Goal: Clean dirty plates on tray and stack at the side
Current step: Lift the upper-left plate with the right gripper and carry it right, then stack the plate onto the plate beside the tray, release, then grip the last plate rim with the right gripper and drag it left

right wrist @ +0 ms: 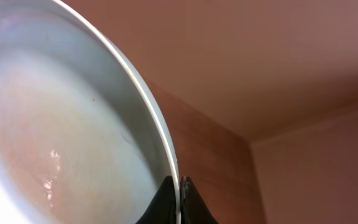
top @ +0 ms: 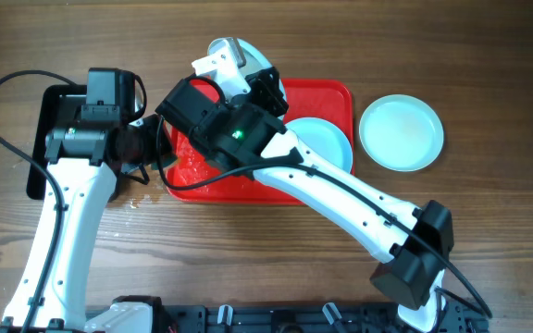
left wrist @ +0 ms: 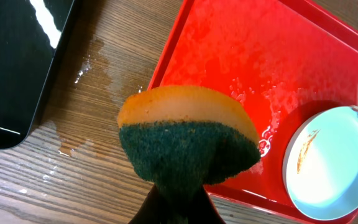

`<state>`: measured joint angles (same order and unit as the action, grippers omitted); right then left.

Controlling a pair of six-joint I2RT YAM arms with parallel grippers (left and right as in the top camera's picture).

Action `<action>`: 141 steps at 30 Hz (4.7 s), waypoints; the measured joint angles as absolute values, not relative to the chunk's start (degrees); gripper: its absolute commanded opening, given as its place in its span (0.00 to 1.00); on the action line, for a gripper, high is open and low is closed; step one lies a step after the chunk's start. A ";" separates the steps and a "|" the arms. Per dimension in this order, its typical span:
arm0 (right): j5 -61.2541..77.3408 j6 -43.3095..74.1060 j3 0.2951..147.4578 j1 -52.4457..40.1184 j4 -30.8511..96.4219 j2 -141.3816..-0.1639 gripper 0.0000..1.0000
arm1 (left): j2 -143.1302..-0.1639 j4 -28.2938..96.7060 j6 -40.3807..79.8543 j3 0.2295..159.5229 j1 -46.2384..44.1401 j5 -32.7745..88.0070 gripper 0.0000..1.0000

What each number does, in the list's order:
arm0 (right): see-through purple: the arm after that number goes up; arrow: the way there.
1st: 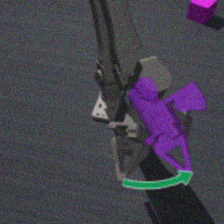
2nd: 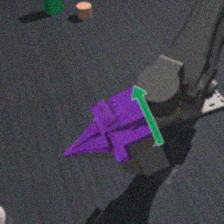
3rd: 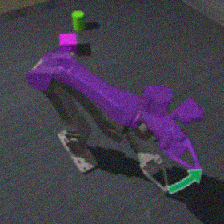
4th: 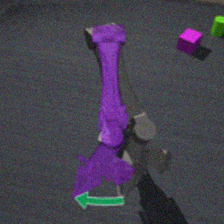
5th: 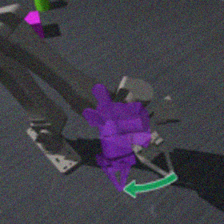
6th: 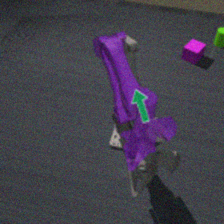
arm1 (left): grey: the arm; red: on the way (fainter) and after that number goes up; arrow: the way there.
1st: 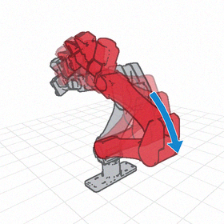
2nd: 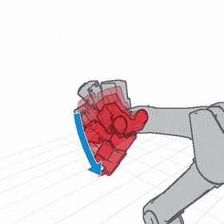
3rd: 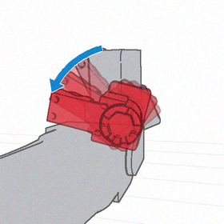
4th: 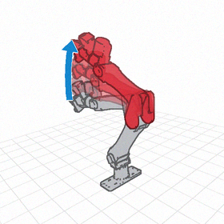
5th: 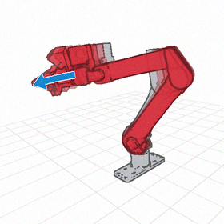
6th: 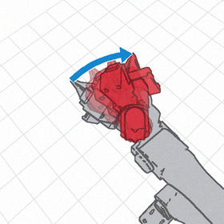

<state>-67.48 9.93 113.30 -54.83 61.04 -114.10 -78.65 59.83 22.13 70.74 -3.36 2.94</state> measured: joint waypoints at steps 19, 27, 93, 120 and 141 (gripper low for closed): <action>-61.58 16.88 113.30 -54.83 61.49 -114.10 0.04 | -78.65 59.61 21.78 70.74 -3.36 2.92 0.04; -44.80 28.64 113.36 -49.23 70.43 -114.10 0.04 | -78.65 59.68 21.02 70.74 -3.36 2.94 0.04; 3.97 21.82 76.95 -12.99 58.89 -112.99 0.19 | -78.74 59.61 20.43 70.63 -3.36 4.23 0.04; 8.36 21.32 77.21 -13.43 57.19 -113.06 0.14 | -78.74 59.57 20.43 70.63 -3.36 4.32 0.04; 14.92 29.61 76.47 -27.59 39.33 -115.83 0.09 | -78.74 58.96 20.45 70.63 -3.36 4.43 0.04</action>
<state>14.92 29.61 76.47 -27.59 39.33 -115.83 -78.74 58.96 20.45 70.63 -3.36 4.43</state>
